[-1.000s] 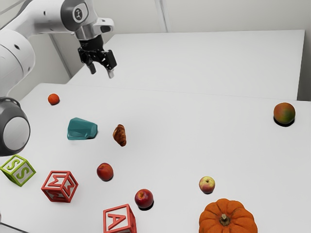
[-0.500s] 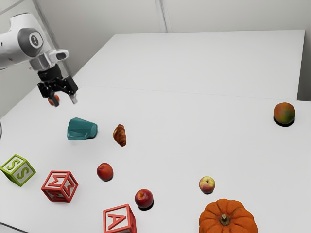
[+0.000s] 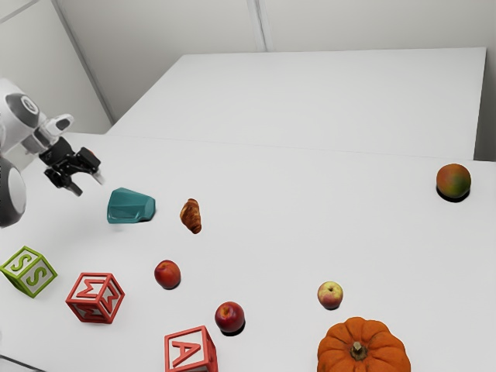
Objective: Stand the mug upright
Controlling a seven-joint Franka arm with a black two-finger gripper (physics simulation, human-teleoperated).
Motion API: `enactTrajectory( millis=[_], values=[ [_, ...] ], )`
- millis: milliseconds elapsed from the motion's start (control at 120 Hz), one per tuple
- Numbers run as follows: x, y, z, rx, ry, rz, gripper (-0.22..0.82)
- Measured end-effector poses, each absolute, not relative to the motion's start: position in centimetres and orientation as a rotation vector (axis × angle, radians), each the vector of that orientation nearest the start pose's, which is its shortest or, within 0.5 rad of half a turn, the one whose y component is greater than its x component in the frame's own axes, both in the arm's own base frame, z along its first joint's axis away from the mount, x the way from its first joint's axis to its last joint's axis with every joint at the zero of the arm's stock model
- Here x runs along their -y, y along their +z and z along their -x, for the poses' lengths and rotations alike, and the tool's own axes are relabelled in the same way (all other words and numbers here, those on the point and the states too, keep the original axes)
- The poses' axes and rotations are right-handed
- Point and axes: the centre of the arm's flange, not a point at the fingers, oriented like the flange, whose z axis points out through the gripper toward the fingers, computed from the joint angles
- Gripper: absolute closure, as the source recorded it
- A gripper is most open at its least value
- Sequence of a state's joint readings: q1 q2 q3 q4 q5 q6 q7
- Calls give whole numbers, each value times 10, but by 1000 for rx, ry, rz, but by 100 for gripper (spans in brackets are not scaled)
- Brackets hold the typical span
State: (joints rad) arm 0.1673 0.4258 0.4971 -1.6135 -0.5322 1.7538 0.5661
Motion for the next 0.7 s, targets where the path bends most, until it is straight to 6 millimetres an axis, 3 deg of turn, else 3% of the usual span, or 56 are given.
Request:
enactTrajectory(
  millis=[267,467,700],
  values=[
    [-359,364,-571,309,-294,3590,0],
    [-372,331,-569,265,-423,3646,0],
    [-370,303,-562,236,-539,3739,0]
  ],
)
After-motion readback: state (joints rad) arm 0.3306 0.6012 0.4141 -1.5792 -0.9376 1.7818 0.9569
